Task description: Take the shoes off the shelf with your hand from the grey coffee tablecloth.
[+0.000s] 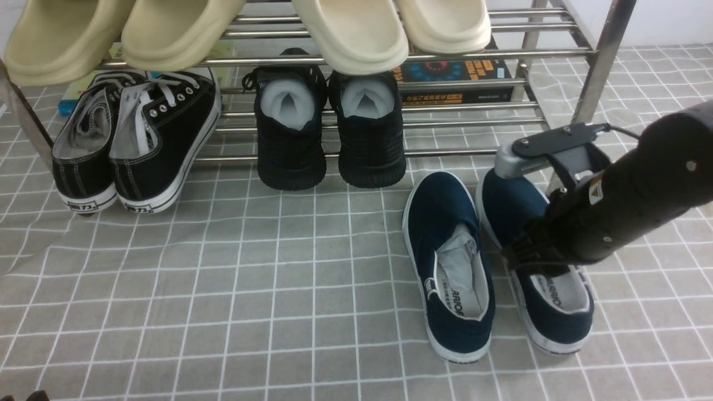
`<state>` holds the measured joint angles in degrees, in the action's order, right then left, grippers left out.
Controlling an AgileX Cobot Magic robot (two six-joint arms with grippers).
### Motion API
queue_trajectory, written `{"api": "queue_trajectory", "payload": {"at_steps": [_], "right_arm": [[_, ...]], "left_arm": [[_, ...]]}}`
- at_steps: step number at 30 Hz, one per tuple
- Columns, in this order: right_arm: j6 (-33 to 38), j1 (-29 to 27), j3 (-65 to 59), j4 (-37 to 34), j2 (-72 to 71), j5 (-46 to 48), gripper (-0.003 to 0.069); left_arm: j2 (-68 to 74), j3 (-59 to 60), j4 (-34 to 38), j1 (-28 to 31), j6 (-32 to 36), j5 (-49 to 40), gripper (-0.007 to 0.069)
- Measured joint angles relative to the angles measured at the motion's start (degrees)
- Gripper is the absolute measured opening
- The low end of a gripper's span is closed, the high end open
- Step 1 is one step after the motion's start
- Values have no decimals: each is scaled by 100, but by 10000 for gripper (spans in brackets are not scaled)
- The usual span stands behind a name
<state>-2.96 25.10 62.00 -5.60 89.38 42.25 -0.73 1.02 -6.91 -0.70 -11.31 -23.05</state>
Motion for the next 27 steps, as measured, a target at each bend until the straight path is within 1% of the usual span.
{"api": "queue_trajectory", "payload": {"at_steps": [2,3,4,5,6,9,10,11,13,15,16,18,21,24,27], "right_arm": [[5,-19,286,-15,-193,494,334],[5,-25,462,-19,-359,765,316],[28,-25,631,-19,-569,1009,282],[29,-25,663,-19,-616,1057,274],[46,-25,857,-8,-1043,1384,194],[60,-25,864,51,-2036,1793,35],[63,-25,753,62,-2400,1822,2],[63,-25,573,70,-2775,1791,-12],[63,-25,74,55,-3458,1472,-15],[63,-25,-615,-30,-4107,796,-15],[67,-25,-782,-43,-4243,601,-15],[120,-25,-1853,-169,-4905,-685,-15],[140,-25,-2598,-209,-5193,-1879,-15],[154,-25,-2964,-209,-5314,-2516,-13],[154,-25,-3060,-209,-5353,-2656,-11]], "left_arm": [[0,0,0,0,0,0,240],[0,0,0,0,0,0,240],[0,0,0,0,0,0,240],[0,0,0,0,0,0,240],[0,0,-5,0,0,0,240],[0,0,-5,0,0,0,240],[0,0,-5,0,0,0,240],[0,0,-5,0,0,0,240],[0,0,-5,0,0,0,240],[0,0,-5,0,0,0,240],[0,0,-5,0,0,0,240],[0,0,-5,0,0,0,240],[0,0,-5,0,0,0,240],[0,0,-5,0,0,0,240],[0,0,-5,0,0,0,240]]}}
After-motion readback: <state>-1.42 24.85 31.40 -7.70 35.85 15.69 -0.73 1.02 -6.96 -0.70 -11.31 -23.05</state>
